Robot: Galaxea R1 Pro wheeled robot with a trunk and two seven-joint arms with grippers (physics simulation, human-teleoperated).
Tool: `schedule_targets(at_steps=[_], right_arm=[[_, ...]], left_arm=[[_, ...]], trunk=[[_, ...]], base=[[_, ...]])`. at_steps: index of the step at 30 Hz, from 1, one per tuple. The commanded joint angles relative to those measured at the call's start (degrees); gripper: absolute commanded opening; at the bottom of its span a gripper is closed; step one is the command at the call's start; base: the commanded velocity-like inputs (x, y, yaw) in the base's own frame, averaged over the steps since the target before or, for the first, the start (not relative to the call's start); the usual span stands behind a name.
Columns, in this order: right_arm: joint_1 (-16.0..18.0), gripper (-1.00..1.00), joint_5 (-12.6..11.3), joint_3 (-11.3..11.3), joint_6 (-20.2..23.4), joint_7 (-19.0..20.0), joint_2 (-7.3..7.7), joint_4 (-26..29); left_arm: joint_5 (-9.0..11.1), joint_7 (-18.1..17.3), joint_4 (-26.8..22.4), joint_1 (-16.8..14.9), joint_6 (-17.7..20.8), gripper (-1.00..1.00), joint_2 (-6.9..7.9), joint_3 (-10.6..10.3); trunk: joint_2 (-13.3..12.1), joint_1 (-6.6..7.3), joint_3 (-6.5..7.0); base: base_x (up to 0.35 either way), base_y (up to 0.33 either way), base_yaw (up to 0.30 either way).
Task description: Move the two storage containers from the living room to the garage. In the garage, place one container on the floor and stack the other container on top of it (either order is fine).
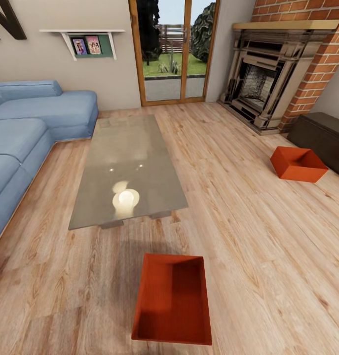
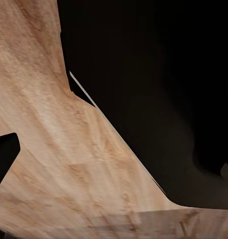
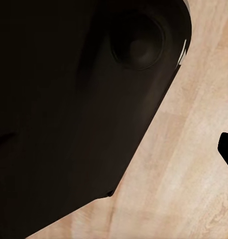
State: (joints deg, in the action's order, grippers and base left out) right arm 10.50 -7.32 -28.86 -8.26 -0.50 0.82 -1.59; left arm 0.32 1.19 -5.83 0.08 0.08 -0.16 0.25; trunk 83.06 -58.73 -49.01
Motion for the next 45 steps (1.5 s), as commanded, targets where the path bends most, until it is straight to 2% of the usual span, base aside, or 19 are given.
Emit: schedule_targets(at_steps=[1,21,22,27,30,31,34,37,38,41,43,45], right_arm=[[0.05,1.00,-0.59,-0.49,-0.35,-0.03,-0.03,-0.17],[0.06,1.00,-0.07,-0.84,-0.53,-0.80,-0.18,0.26],[0.08,1.00,-0.19,-0.84,-0.25,-0.83,-0.26,1.36],[0.07,1.00,-0.32,-0.79,1.81,-1.68,-0.29,7.47],[-0.11,1.00,-0.45,-0.75,7.09,-3.92,-0.46,12.26],[0.11,1.00,-0.53,-0.70,10.41,-4.82,-0.89,13.79],[1.77,1.00,-0.59,-0.68,12.82,-5.47,-1.81,14.65],[4.38,1.00,-0.85,-0.58,13.48,-6.54,-2.84,14.87],[5.33,1.00,-1.55,-0.55,13.56,-7.03,-3.00,14.90],[7.79,1.00,-6.34,-0.56,13.66,-8.21,-2.94,14.81],[9.85,1.00,-11.27,-0.62,13.63,-9.47,-2.70,14.42],[11.02,1.00,-14.24,-0.66,12.96,-10.67,-2.57,14.29]], left_arm=[[0.04,0.12,-0.05,0.01,0.01,1.00,-0.01,0.01],[0.00,0.12,-0.38,0.01,0.04,1.00,-0.20,-0.21],[-0.10,0.18,-3.45,0.01,0.13,1.00,-0.30,-0.30],[-0.09,0.21,-10.50,0.01,0.99,1.00,-0.22,-0.30],[0.02,0.21,-16.23,-0.07,3.90,1.00,-0.20,-0.25],[0.13,0.21,-19.37,-0.20,8.15,1.00,-0.21,-0.20],[0.19,0.21,-21.31,-1.47,13.45,1.00,-0.26,-0.17],[0.30,0.26,-21.29,-5.40,15.31,1.00,-0.31,-0.17],[0.33,0.27,-20.91,-7.06,15.56,1.00,-0.30,-0.17],[0.37,0.29,-19.08,-11.28,16.03,1.00,-0.33,-0.16],[0.46,0.30,-16.71,-15.10,16.90,1.00,-0.35,-0.16],[0.60,0.37,-13.92,-18.98,17.79,1.00,-0.31,-0.16]], trunk=[[0.02,0.00,-0.03],[0.02,0.00,-0.03],[0.02,0.00,-0.03],[0.02,0.00,-0.03],[0.02,0.00,-0.03],[0.02,0.00,-0.03],[0.02,0.00,-0.03],[0.02,0.00,-0.03],[0.02,0.00,-0.03],[0.02,0.00,-0.03],[0.02,0.00,-0.03],[0.02,0.00,-0.03]], base=[[0.000,0.000,0.000],[0.000,0.000,0.000],[0.000,0.000,0.000],[0.000,0.000,0.000],[0.000,0.000,0.000],[0.000,0.000,0.000],[0.000,0.000,0.000],[0.000,0.000,0.000],[0.000,0.000,0.000],[0.000,0.000,0.000],[0.000,0.000,0.000],[0.000,0.000,0.000]])
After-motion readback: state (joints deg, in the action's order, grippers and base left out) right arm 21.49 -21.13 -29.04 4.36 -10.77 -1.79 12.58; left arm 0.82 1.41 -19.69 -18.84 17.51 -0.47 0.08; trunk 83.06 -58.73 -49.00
